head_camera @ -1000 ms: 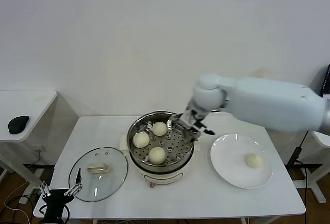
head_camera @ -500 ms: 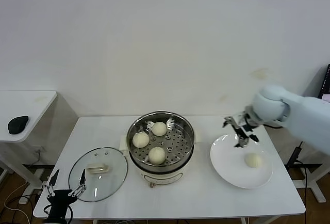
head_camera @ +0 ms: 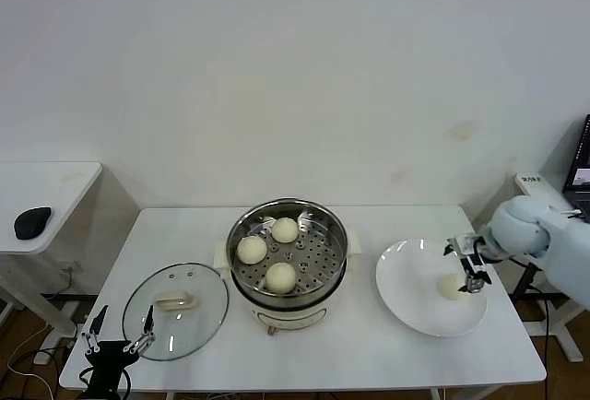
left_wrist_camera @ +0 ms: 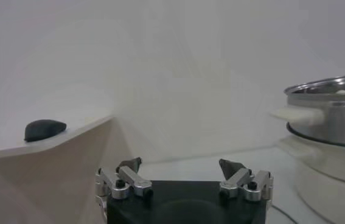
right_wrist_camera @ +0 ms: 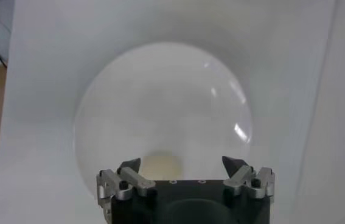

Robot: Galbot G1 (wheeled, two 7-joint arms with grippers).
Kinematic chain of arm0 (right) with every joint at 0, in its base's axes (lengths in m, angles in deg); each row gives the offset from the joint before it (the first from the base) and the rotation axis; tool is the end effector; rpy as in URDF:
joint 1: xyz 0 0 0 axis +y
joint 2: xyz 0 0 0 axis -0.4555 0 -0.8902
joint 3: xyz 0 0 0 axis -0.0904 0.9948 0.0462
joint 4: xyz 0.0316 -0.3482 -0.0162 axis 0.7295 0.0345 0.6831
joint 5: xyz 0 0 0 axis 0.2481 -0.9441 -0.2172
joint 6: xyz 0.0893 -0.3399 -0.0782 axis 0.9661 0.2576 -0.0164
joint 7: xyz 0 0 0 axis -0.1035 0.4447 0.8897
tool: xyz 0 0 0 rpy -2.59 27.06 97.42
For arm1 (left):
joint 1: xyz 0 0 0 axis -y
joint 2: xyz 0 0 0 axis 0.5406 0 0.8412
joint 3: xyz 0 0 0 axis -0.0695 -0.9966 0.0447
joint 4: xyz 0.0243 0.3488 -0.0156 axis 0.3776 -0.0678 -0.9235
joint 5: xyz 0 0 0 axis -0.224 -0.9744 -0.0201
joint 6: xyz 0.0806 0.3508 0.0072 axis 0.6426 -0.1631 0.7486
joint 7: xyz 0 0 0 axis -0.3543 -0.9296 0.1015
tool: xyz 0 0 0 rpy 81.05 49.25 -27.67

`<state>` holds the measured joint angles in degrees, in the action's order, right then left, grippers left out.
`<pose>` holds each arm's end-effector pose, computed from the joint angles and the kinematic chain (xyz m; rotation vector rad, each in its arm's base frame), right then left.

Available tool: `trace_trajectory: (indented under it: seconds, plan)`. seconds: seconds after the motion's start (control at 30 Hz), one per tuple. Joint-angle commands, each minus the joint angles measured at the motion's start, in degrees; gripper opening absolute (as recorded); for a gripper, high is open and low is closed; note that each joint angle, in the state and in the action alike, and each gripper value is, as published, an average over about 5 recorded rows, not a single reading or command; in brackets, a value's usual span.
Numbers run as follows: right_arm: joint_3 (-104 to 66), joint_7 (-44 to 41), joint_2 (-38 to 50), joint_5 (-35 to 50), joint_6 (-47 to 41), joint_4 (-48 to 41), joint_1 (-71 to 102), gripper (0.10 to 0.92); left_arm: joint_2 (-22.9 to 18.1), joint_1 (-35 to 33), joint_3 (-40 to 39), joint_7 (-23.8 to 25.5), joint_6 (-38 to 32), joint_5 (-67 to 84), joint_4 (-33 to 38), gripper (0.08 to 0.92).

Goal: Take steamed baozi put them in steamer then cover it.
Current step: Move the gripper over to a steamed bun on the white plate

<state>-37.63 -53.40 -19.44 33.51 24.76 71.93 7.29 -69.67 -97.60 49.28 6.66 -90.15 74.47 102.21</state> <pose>0.4499 -0.1955 -0.1754 1.1255 -1.3289 1.4922 0.1266 0.1377 -0.3509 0.1697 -3.0373 -0.2898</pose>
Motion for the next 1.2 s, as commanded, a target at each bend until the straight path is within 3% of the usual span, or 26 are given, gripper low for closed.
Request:
trace_trajectory:
  seconds: [0.03,0.73,1.2]
  plan:
    - [-7.94,0.84,-3.37,-3.34,0.08,-8.37,9.83,0.823,-0.18,-0.04,-0.04,0.06,0.02,0.12,-0.12,0.823]
    - [-9.00,2.91,-10.54,-5.46,0.35,-15.59,10.16,0.810,-0.52,-0.22,0.42,0.04,-0.08,0.10,-0.43,0.823]
    - [-9.36,1.75,-9.45,-5.65,0.00,-14.55,9.66,0.652,-0.71,-0.31,0.31,0.02,-0.17,0.03,-0.45,0.823]
